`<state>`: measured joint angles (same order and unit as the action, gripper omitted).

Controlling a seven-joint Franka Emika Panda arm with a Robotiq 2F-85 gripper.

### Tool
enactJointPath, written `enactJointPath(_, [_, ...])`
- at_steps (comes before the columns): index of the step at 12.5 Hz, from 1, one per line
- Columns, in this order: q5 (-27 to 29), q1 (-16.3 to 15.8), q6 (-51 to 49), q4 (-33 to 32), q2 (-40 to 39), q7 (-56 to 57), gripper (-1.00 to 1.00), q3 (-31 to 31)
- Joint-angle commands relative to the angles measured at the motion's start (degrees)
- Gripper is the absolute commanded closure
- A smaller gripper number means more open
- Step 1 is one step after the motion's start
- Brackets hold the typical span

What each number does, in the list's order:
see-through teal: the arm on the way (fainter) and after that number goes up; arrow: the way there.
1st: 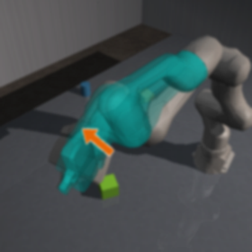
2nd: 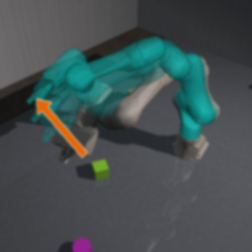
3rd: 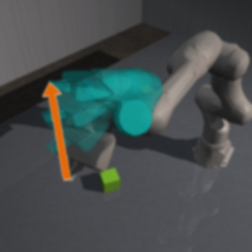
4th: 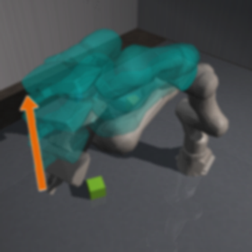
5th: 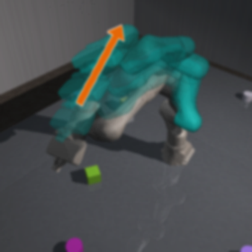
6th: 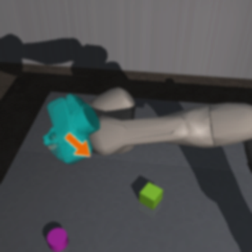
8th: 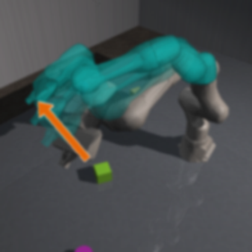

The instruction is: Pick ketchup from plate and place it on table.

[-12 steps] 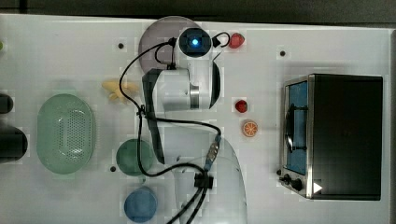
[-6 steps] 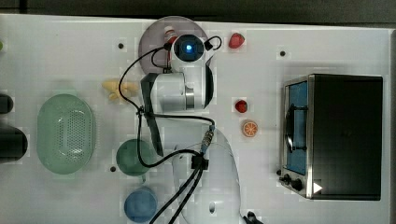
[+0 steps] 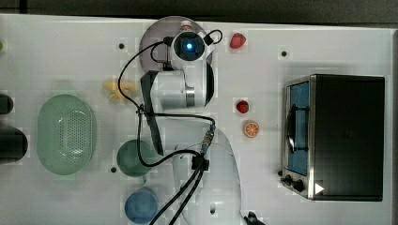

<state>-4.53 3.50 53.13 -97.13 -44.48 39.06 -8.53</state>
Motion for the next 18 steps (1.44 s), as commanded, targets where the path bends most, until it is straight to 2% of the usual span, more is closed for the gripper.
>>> enactJointPath(1, [0.2, 0.0, 0.0, 1.7, 0.0, 1.3, -0.26, 0.2])
enactJointPath(5, [0.6, 0.4, -1.1, 3.1, 2.7, 0.7, -0.27, 0.2])
enactJointPath(11, [2.5, 2.0, -18.6, 7.9, 12.0, -2.2, -0.26, 0.2])
enactJointPath(14, [6.4, 4.2, -26.3, 7.7, 17.4, -5.3, -0.27, 0.2])
enactJointPath(18, [6.6, 6.1, -34.1, 3.2, 26.3, -6.5, -0.26, 1.0])
